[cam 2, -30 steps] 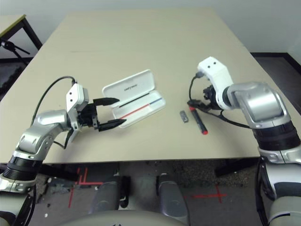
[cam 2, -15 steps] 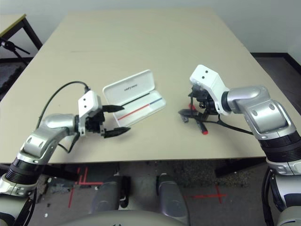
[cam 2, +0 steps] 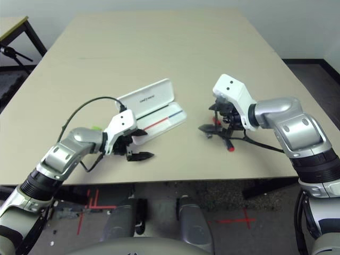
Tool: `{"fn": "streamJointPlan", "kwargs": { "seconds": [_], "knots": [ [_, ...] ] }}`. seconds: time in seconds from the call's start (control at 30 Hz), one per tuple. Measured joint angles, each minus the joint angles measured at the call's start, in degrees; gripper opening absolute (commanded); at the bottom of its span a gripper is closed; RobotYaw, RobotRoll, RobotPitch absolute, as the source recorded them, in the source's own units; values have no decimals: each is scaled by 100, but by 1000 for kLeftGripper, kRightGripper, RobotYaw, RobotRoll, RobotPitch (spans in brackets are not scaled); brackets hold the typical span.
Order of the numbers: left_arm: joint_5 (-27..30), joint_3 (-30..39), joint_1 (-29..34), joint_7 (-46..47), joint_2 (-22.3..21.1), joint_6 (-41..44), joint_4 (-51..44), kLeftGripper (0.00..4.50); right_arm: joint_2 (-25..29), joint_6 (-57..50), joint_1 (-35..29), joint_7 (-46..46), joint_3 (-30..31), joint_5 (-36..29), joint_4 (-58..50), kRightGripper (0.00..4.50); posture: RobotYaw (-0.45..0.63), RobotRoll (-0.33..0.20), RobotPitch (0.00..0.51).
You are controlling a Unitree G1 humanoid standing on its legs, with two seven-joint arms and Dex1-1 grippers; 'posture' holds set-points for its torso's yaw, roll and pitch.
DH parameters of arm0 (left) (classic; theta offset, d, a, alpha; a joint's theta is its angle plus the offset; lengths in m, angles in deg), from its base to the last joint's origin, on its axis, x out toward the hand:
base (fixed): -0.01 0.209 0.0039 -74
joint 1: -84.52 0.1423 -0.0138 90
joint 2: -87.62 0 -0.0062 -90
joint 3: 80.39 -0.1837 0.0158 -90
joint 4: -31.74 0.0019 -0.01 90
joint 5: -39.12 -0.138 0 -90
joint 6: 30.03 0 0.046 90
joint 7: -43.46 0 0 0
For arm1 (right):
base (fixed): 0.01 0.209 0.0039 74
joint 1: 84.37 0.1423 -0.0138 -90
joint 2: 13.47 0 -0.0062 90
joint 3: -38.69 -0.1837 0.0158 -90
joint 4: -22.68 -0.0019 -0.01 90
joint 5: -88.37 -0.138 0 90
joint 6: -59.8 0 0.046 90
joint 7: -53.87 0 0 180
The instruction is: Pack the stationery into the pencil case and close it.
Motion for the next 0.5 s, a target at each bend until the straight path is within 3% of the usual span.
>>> {"fn": "streamJointPlan", "kwargs": {
  "seconds": [0.07,0.17,0.5],
  "knots": [
    [-23,-26,-44,-1,0,82,7,4473,4,1,0,17,-14,-15,-4,4500,-17,0,95],
    [-64,-75,-142,-1,1,191,60,3880,4,4,-11,38,-14,-26,-12,4500,-21,0,95],
    [-168,-112,-390,-7,-16,454,299,95,-28,32,-24,143,-26,-61,-54,4500,-24,0,93]
  ]
}}
